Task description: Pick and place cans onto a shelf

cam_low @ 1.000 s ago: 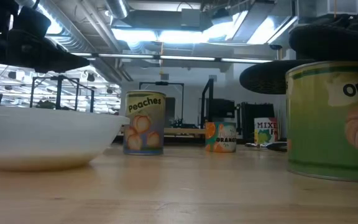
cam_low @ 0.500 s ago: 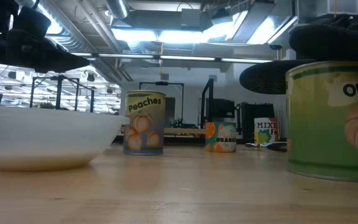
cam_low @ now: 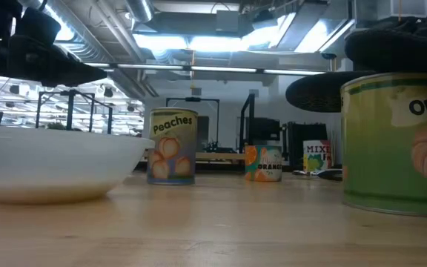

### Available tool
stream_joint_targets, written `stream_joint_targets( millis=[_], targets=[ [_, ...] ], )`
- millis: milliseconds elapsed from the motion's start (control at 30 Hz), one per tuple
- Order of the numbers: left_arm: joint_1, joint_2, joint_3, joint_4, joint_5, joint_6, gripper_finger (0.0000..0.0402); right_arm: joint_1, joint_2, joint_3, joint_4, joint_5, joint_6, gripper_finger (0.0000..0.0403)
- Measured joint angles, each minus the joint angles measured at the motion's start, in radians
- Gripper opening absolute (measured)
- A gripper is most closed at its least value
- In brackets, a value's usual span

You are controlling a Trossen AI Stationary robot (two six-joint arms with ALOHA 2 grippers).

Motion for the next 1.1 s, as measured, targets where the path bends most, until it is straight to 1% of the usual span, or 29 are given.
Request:
stream_joint_targets(
  millis=[200, 400, 567, 833, 900, 1100],
  targets=[
    [0.0, 0.0, 0.0, 0.01, -0.003, -0.02, 0.0065, 0.0, 0.0, 0.0, 0.0, 0.0, 0.0, 0.0064],
    [0.0, 0.0, 0.0, 0.109, -0.011, -0.159, 0.0068, 0.0, 0.0, 0.0, 0.0, 0.0, 0.0, 0.0064],
    [0.0, 0.0, 0.0, 0.153, -0.011, -0.239, 0.0099, 0.0, 0.0, 0.0, 0.0, 0.0, 0.0, 0.0064],
    [0.0, 0.0, 0.0, 0.158, -0.038, -0.281, 0.016, 0.0, 0.0, 0.0, 0.0, 0.0, 0.0, 0.0064],
    [0.0, 0.0, 0.0, 0.176, -0.036, -0.282, 0.0168, 0.0, 0.0, 0.0, 0.0, 0.0, 0.0, 0.0064],
    [-0.005, 0.009, 0.0, 0.331, -0.032, -0.311, 0.0171, 0.0, 0.0, 0.0, 0.0, 0.0, 0.0, 0.0064]
  ],
)
